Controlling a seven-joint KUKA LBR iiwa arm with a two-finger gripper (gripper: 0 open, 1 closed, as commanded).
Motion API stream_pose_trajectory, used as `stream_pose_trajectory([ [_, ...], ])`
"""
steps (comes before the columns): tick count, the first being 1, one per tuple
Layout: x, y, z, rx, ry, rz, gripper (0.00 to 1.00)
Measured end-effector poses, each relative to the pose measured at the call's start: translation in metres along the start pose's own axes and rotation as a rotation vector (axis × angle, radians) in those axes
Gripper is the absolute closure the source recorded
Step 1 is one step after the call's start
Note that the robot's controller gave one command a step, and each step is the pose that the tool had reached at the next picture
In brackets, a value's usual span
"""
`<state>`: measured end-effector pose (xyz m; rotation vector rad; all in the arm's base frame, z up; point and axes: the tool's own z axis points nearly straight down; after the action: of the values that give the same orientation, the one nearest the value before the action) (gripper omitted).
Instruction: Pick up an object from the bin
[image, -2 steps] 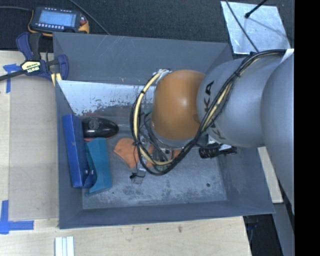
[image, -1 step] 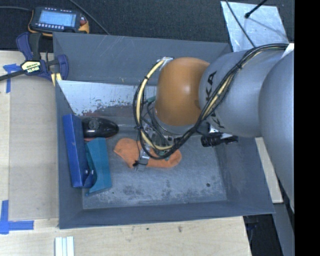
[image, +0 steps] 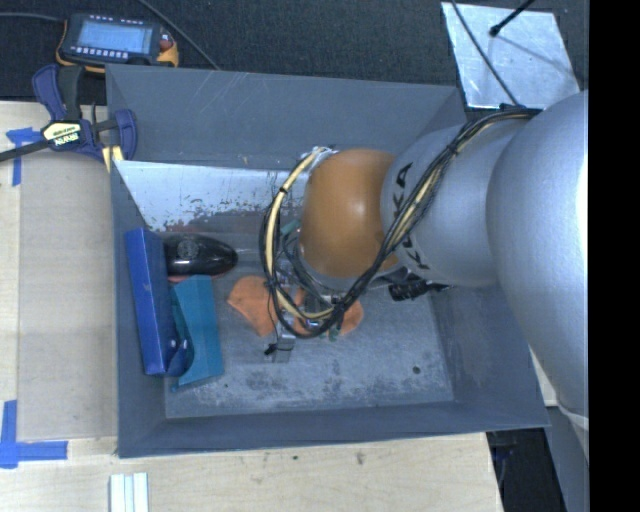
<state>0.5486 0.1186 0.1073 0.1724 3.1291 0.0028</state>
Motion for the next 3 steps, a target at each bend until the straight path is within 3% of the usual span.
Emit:
stream_pose_trajectory([
  [1, -0.071, 0.028, 0.035, 0.001, 0.004, -0.098, 1.00],
  [2, -0.071, 0.029, 0.035, 0.001, 0.005, -0.097, 1.00],
  [3, -0.062, 0.044, 0.018, 0.001, 0.004, -0.107, 1.00],
])
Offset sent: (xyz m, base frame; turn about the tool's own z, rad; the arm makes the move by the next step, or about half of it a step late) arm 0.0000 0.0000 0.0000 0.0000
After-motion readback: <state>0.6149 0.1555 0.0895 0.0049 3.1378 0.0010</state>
